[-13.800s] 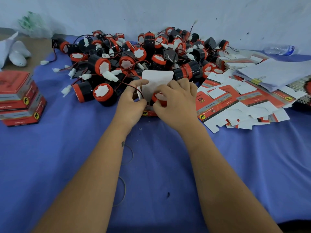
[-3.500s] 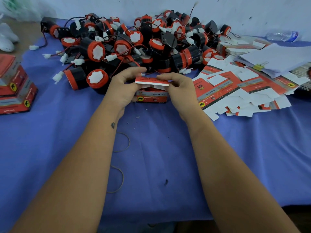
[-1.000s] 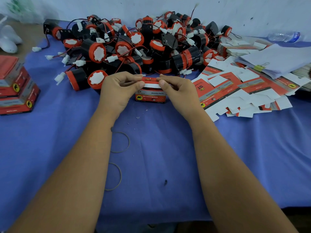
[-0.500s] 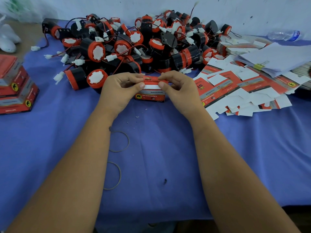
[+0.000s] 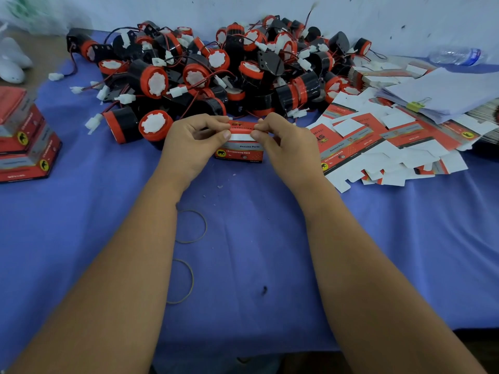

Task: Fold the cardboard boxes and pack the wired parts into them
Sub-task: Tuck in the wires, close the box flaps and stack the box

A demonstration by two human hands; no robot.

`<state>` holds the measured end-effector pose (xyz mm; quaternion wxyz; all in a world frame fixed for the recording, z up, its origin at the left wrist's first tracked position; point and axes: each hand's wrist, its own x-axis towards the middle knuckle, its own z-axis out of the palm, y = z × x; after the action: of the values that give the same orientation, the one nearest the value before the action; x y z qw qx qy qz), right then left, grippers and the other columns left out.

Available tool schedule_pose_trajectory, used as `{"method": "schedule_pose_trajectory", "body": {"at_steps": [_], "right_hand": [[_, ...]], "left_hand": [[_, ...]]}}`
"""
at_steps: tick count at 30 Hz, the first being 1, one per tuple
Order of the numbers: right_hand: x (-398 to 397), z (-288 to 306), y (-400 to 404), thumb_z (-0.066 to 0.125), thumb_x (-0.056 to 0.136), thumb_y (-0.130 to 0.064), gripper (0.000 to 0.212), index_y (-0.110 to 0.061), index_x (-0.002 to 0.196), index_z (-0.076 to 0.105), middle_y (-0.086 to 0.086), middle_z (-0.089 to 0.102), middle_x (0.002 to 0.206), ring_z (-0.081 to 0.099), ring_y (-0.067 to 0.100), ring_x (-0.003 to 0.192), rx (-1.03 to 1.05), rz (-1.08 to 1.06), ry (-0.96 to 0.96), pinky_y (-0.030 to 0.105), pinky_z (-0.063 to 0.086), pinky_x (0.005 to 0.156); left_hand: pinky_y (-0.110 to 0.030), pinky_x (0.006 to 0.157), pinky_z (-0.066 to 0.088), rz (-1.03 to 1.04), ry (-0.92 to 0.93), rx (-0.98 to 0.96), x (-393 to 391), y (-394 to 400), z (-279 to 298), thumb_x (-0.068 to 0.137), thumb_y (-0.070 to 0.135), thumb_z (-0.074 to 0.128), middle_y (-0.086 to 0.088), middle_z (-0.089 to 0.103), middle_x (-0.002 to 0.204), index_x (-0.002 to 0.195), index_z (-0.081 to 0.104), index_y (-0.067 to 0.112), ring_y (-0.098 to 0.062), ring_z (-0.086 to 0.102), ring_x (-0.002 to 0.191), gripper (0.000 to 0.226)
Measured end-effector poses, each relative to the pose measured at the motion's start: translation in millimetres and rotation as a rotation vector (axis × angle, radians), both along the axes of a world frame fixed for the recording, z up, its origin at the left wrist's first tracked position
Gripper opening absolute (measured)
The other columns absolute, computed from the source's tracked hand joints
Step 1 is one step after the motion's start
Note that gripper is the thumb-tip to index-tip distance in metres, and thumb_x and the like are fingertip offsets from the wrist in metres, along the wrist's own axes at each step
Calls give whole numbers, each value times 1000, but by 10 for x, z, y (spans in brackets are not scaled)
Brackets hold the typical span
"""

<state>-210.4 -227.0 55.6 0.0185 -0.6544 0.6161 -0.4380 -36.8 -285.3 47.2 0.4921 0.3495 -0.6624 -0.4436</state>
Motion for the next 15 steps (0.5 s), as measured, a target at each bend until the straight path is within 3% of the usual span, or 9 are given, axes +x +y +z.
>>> {"method": "schedule_pose_trajectory", "body": {"at_steps": [6, 10, 13, 15], "right_hand": [[-19, -21, 47, 66, 92, -23, 19, -8, 102, 66, 0, 70, 115, 66, 27, 99, 25, 26, 1, 48, 57, 77], [-43, -15, 88, 76, 83, -17, 32, -11, 111, 64, -1, 67, 125, 65, 21, 106, 85, 50, 13, 43, 56, 85], [-22, -14, 84, 75, 82, -15, 32, -12, 112, 65, -2, 67, 125, 65, 21, 101, 92, 16, 0, 45, 56, 84], [-14, -15, 78, 75, 82, -14, 31, -13, 112, 67, -2, 67, 124, 64, 20, 102, 93, 10, -27, 47, 55, 85]], "left_hand": [[-24, 88, 55, -7, 8, 14, -10, 28, 4, 90, -2, 66, -12, 66, 119, 91, 68, 9, -15, 64, 112, 10], [-28, 92, 55, 4, -10, 7, -14, 33, -1, 91, -2, 66, -12, 66, 122, 90, 67, 7, -18, 63, 115, 9], [-31, 96, 54, 16, -102, -50, -6, 35, -22, 88, 3, 72, -6, 65, 121, 89, 65, 7, -16, 60, 116, 7], [-32, 97, 52, 41, -213, -139, -8, 39, -36, 83, 7, 78, -4, 63, 120, 95, 64, 5, -15, 58, 117, 18]]}}
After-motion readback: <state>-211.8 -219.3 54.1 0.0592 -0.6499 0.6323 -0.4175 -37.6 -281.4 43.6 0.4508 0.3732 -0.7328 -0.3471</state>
